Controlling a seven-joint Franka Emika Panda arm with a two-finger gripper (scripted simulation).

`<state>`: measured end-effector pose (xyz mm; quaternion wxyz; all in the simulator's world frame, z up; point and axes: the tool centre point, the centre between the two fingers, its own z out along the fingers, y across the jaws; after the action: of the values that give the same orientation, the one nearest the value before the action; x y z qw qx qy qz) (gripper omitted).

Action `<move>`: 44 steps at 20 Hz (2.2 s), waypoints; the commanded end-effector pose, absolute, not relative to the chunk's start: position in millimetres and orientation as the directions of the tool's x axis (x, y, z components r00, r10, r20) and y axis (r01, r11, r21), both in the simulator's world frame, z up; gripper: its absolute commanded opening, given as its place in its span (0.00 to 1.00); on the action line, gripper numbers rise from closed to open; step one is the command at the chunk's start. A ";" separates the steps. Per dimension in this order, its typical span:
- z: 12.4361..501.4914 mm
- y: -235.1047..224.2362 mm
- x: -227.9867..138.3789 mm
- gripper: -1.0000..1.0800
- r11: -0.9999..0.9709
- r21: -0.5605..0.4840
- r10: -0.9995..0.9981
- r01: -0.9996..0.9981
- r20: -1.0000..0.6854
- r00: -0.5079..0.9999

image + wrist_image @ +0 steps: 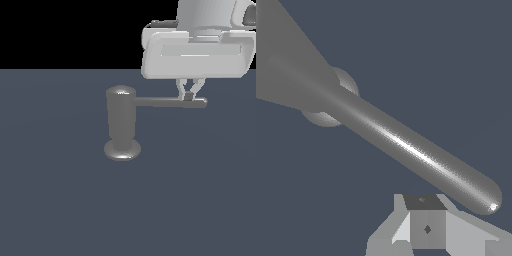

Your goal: Turn on the faucet by rotating a designated handle.

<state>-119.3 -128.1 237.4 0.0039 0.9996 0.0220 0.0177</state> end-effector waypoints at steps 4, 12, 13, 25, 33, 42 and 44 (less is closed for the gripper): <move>230.2 -136.5 -104.5 0.00 -0.999 0.007 0.049 0.049 0.022 0.999; 227.6 -153.5 -84.1 0.00 -0.999 0.005 0.045 0.044 0.015 0.999; 227.3 -155.6 -81.6 0.00 -0.999 0.004 0.044 0.044 0.014 0.999; 223.2 -180.6 -52.1 0.00 -0.999 0.001 0.037 0.037 0.005 0.999; 238.0 -165.3 -26.1 0.00 -0.997 0.001 0.076 0.076 0.032 0.997; 235.2 -162.7 2.5 0.00 -0.998 0.001 0.069 0.069 0.026 0.997; 234.6 -162.1 8.7 0.00 -0.998 0.001 0.067 0.067 0.025 0.997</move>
<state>1.3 -165.7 238.0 -0.0002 0.9994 0.0310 0.0130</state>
